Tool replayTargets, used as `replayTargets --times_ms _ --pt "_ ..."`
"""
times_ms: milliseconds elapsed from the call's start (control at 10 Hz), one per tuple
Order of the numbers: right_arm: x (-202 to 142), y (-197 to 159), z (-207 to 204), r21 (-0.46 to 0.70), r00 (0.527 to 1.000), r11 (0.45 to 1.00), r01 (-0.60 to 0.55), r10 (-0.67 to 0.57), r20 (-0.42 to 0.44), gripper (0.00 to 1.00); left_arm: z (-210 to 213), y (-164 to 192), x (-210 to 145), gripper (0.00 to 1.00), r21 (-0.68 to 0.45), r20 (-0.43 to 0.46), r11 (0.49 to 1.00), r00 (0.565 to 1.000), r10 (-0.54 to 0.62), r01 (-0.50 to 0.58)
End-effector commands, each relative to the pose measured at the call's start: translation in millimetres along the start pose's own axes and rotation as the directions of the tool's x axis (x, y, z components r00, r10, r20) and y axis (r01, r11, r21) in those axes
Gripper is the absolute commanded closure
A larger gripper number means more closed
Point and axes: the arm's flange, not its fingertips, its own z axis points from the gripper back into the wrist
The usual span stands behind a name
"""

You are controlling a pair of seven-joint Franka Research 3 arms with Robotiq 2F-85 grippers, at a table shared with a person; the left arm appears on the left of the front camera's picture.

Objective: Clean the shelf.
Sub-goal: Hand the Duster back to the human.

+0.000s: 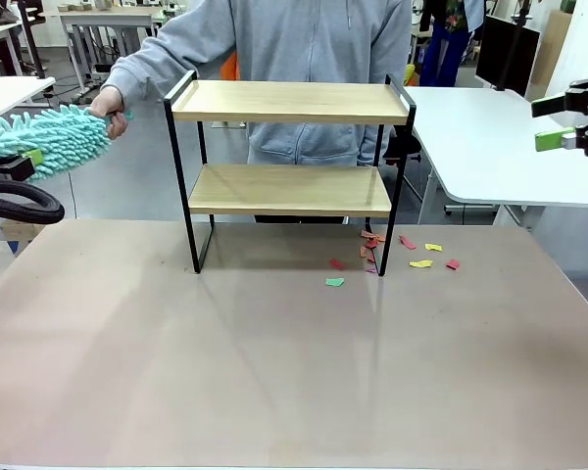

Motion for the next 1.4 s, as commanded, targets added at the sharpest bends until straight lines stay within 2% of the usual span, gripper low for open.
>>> replayTargets --times_ms 0,100,300,500,600,800,900,1000,1100,1300 --pt "3 0 0 -0.005 1.000 1.000 -0.012 0.012 0.020 0.00 24 0 21 0.00 -0.024 0.014 0.998 0.999 0.051 -0.051" --pt "3 0 0 -0.005 1.000 1.000 -0.012 0.012 0.020 0.00 31 0 38 0.00 -0.037 0.027 0.993 0.993 0.113 -0.112" --pt "3 0 0 -0.005 1.000 1.000 -0.012 0.012 0.020 0.00 51 13 81 0.00 -0.043 0.122 0.973 0.965 0.232 -0.229" --pt "3 0 0 -0.005 1.000 1.000 -0.012 0.012 0.020 0.00 82 54 130 0.00 -0.032 0.275 0.924 0.885 0.375 -0.382" --pt "3 0 0 -0.005 1.000 1.000 -0.012 0.012 0.020 0.00 95 72 142 0.00 -0.008 0.335 0.911 0.857 0.391 -0.412" --pt "3 0 0 -0.005 1.000 1.000 -0.012 0.012 0.020 0.00 111 100 144 0.00 -0.005 0.384 0.870 0.803 0.456 -0.492" --pt "3 0 0 -0.005 1.000 1.000 -0.012 0.012 0.020 0.00 110 107 139 0.00 -0.030 0.358 0.873 0.810 0.464 -0.487" --pt "3 0 0 -0.005 1.000 1.000 -0.012 0.012 0.020 0.00 99 106 127 0.00 -0.050 0.310 0.895 0.845 0.436 -0.444" --pt "3 0 0 -0.005 1.000 1.000 -0.012 0.012 0.020 0.00 122 104 149 0.00 0.012 0.386 0.873 0.807 0.446 -0.488" --pt "3 0 0 -0.005 1.000 1.000 -0.012 0.012 0.020 0.00 122 104 149 0.00 0.012 0.386 0.873 0.807 0.446 -0.488"
